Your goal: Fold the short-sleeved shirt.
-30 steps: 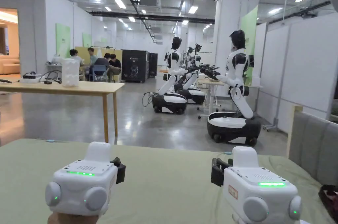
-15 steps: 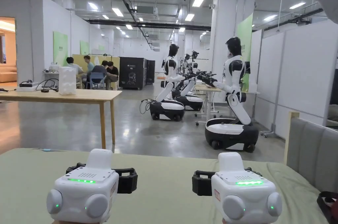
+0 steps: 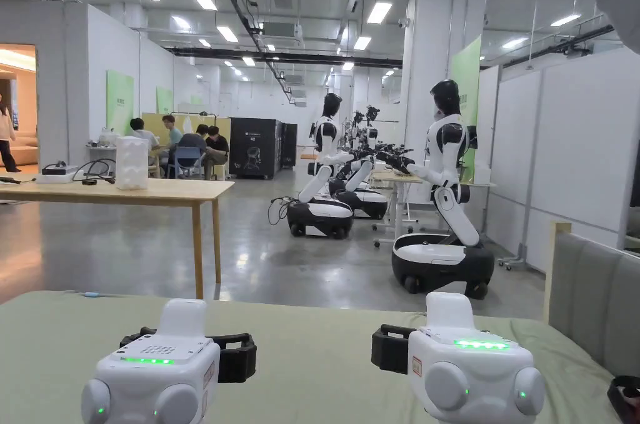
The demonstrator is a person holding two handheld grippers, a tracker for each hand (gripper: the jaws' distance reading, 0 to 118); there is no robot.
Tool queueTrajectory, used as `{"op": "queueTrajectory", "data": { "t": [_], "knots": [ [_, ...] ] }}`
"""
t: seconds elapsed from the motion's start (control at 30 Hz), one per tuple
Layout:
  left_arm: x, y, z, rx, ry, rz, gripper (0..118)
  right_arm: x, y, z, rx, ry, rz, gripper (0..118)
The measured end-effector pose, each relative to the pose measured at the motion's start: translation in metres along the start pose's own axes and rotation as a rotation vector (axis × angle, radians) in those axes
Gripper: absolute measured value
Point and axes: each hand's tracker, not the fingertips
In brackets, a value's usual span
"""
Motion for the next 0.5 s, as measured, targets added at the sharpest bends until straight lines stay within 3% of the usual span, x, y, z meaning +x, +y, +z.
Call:
{"op": "queueTrajectory", "data": {
  "t": [0.5],
  "knots": [
    [-0.0061, -0.0041, -0.0039, -0.002, 0.003, 0.028, 118, 0.0055, -0.0045, -0.002, 0.005, 0.045, -0.025, 117]
  ]
}}
